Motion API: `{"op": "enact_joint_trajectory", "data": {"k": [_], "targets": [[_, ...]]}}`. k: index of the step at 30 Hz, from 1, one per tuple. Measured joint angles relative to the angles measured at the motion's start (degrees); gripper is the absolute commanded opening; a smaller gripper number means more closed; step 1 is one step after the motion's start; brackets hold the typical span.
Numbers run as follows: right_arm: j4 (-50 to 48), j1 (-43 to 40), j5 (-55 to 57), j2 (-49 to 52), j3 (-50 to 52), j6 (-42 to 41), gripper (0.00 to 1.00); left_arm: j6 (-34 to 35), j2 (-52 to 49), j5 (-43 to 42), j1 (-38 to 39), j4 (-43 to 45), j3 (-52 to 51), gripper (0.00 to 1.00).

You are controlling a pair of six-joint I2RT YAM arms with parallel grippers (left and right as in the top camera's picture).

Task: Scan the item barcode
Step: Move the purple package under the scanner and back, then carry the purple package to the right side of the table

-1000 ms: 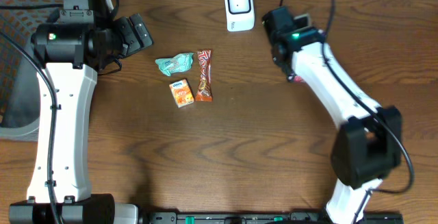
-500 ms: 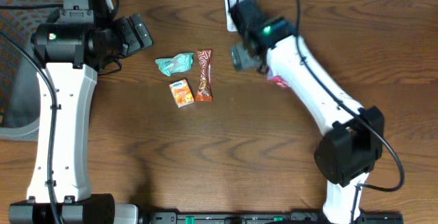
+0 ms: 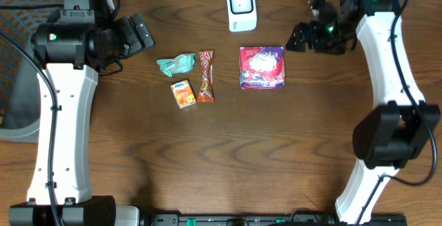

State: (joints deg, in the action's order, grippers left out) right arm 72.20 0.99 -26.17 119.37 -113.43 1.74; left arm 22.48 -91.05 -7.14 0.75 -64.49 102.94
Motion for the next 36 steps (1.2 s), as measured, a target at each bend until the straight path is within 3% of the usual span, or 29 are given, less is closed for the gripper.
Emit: {"op": "enact_joint_trajectory", "data": {"k": [5,11,12,14,16,26,31,36], "targets": [[-9.9,-0.3,-10.8,6.1,8.3,1.5,0.75,0.0,0.0,0.0,0.0,0.0,0.0,0.98],[-18.8,0.8,-14.2,10.7,13.6,-2.7,0.75,0.0,0.0,0.0,0.0,0.0,0.0,0.98],[-19.7,1.1,-14.4,11.4,13.9,-3.0,0.69,0.0,0.0,0.0,0.0,0.0,0.0,0.98],[-20.5,1.6,-14.8,12.4,14.4,-3.5,0.29,0.0,0.0,0.0,0.0,0.0,0.0,0.98],[-20.6,2.2,-15.7,13.4,14.8,-4.1,0.01,0.0,0.0,0.0,0.0,0.0,0.0,0.98],[-28.4,3.6,-19.0,13.6,9.6,-15.0,0.01,0.0,0.0,0.0,0.0,0.0,0.0,0.98],[-44.7,4.3,-18.9,13.2,0.4,-25.4,0.01,0.0,0.0,0.0,0.0,0.0,0.0,0.98],[-56.0,6.9,-13.7,11.1,-1.4,-35.3,0.01,0.0,0.0,0.0,0.0,0.0,0.0,0.98]]}}
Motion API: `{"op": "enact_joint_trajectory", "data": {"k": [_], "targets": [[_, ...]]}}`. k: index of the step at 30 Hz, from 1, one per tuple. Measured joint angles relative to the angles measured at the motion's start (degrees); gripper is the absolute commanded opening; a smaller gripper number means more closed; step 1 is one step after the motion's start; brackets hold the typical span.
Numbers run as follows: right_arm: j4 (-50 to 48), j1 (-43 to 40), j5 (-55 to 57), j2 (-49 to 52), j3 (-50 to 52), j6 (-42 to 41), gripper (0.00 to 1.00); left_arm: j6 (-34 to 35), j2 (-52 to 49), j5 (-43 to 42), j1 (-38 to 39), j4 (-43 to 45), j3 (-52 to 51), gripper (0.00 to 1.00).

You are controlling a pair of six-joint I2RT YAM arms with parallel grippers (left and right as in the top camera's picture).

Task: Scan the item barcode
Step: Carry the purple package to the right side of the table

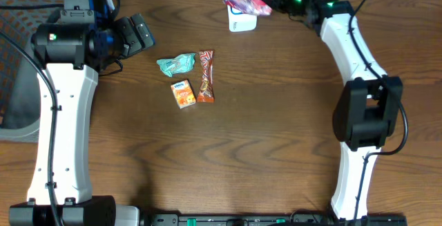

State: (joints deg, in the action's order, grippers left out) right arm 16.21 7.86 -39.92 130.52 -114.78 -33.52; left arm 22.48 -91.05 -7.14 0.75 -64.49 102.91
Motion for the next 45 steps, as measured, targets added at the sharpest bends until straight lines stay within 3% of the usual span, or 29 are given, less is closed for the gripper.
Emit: {"op": "enact_joint_trajectory", "data": {"k": [10,17,27,31,34,36,37,38,39,45], "targets": [[-3.2,6.2,9.7,2.6,0.0,-4.9,0.01,0.0,0.0,0.0,0.0,0.0,0.0,0.98],[2.8,2.8,11.5,2.0,0.0,-1.3,0.01,0.0,0.0,0.0,0.0,0.0,0.0,0.98],[28.9,-21.9,23.5,-4.6,0.0,6.9,0.01,0.0,0.0,0.0,0.0,0.0,0.0,0.98],[32.7,-31.2,27.6,-4.9,0.0,7.3,0.01,0.0,0.0,0.0,0.0,0.0,0.0,0.98],[33.6,-36.1,28.7,-4.9,0.0,2.9,0.03,0.0,0.0,0.0,0.0,0.0,0.0,0.98],[33.9,-38.7,29.0,-4.9,0.0,-1.2,0.19,0.0,0.0,0.0,0.0,0.0,0.0,0.98],[33.8,-40.0,29.3,-4.9,0.1,-3.3,0.37,0.0,0.0,0.0,0.0,0.0,0.0,0.98],[33.7,-41.0,29.3,-4.9,0.1,-4.9,0.63,0.0,0.0,0.0,0.0,0.0,0.0,0.98],[33.5,-41.9,29.4,-4.9,0.1,-5.6,0.77,0.0,0.0,0.0,0.0,0.0,0.0,0.98],[33.1,-44.2,24.4,-4.9,0.1,-7.2,0.82,0.0,0.0,0.0,0.0,0.0,0.0,0.98]]}}
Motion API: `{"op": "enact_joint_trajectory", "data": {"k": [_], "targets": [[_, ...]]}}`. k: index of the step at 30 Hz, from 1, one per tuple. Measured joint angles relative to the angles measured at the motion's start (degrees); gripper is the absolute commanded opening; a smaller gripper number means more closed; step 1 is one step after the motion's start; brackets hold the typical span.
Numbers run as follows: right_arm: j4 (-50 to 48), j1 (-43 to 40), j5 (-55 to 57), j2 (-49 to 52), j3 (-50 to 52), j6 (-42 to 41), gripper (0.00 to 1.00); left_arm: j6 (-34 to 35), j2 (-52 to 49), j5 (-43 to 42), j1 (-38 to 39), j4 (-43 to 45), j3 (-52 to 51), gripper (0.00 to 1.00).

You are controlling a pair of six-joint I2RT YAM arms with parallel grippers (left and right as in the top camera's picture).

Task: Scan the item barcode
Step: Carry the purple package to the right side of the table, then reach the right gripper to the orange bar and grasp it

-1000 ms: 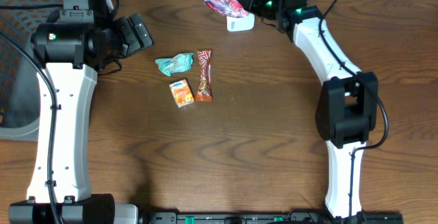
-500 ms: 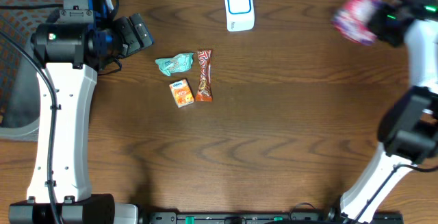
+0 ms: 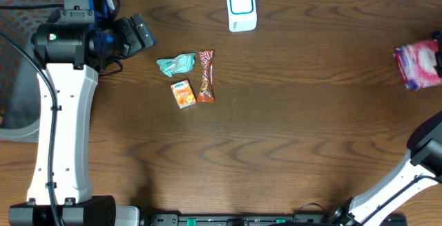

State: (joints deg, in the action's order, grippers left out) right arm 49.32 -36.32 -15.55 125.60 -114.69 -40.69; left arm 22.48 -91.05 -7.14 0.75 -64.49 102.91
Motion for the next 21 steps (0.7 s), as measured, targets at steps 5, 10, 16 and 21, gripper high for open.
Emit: {"op": "enact_joint_trajectory", "data": {"k": [5,10,16,21], "targets": [[-1.8,0.9,-15.7,-1.0,0.0,7.3,0.81,0.0,0.0,0.0,0.0,0.0,0.0,0.98],[3.7,6.3,-33.9,-4.2,0.0,20.8,0.81,0.0,0.0,0.0,0.0,0.0,0.0,0.98],[10.5,22.2,-36.1,-4.9,0.0,32.7,0.95,0.0,0.0,0.0,0.0,0.0,0.0,0.98],[5.9,36.2,-30.7,-2.0,0.0,32.5,0.78,0.0,0.0,0.0,0.0,0.0,0.0,0.98]]}}
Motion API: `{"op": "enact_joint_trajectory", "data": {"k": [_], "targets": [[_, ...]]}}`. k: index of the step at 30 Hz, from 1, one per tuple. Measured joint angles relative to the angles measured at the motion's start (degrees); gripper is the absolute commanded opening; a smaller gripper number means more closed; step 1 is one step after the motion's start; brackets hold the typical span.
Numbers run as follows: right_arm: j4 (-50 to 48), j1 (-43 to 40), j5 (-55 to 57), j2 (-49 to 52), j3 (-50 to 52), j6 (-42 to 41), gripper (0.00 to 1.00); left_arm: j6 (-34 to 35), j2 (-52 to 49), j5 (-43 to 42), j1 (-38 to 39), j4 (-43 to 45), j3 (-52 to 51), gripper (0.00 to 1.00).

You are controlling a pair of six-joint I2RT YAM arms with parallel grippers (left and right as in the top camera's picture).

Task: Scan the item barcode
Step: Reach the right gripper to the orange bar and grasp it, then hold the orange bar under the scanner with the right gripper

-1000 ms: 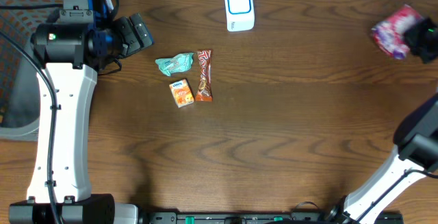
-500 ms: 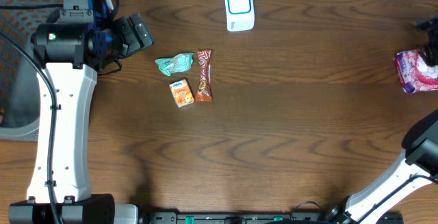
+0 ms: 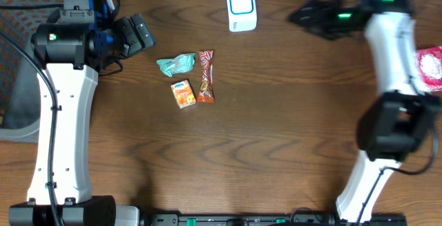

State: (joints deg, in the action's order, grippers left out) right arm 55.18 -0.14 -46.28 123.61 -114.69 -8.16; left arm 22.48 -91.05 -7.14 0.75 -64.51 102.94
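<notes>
The white barcode scanner stands at the table's far edge, middle. A red and pink packet lies at the right edge, partly cut off by the frame. My right gripper hovers right of the scanner, pointing left, open and empty, well away from the packet. Left of the scanner are a teal wrapper, a small orange box and a brown snack bar. My left gripper hangs open, up and left of the teal wrapper, holding nothing.
A grey mesh basket sits beyond the table's left edge, behind the left arm. The right arm's white link runs down the right side, beside the packet. The wooden table fills the view.
The right arm, which reached off the right edge of the view, is back near the scanner with its gripper empty. The red packet stays at the right edge. The left arm has not moved.
The red packet first lay right of the snack bar, with my right gripper open beside it. Then the gripper held it over the scanner. Later the packet was at the table's right edge. Now it lies there and the gripper is apart from it.
</notes>
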Motion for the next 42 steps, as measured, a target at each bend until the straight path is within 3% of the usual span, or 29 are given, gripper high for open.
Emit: {"op": "enact_joint_trajectory", "data": {"k": [10,14,17,21,25,26,29,37,42], "targets": [[-9.1,21.0,22.3,7.3,0.0,-9.9,0.72,0.0,0.0,0.0,0.0,0.0,0.0,0.98],[-11.3,27.1,30.2,8.9,0.0,-12.9,0.74,0.0,0.0,0.0,0.0,0.0,0.0,0.98],[-12.3,30.2,34.2,10.4,0.0,-13.9,0.73,0.0,0.0,0.0,0.0,0.0,0.0,0.98],[-13.0,32.3,37.2,13.4,0.0,-14.8,0.59,0.0,0.0,0.0,0.0,0.0,0.0,0.98],[-13.7,32.9,38.5,15.9,0.0,-15.6,0.6,0.0,0.0,0.0,0.0,0.0,0.0,0.98],[-13.6,32.9,38.5,15.8,-0.1,-15.6,0.54,0.0,0.0,0.0,0.0,0.0,0.0,0.98],[-12.9,32.9,39.0,16.0,-0.1,-15.7,0.02,0.0,0.0,0.0,0.0,0.0,0.0,0.98],[-12.4,32.0,38.8,16.0,-1.0,-16.2,0.01,0.0,0.0,0.0,0.0,0.0,0.0,0.98],[-12.7,27.8,39.7,15.8,-7.3,-15.5,0.01,0.0,0.0,0.0,0.0,0.0,0.0,0.98]]}}
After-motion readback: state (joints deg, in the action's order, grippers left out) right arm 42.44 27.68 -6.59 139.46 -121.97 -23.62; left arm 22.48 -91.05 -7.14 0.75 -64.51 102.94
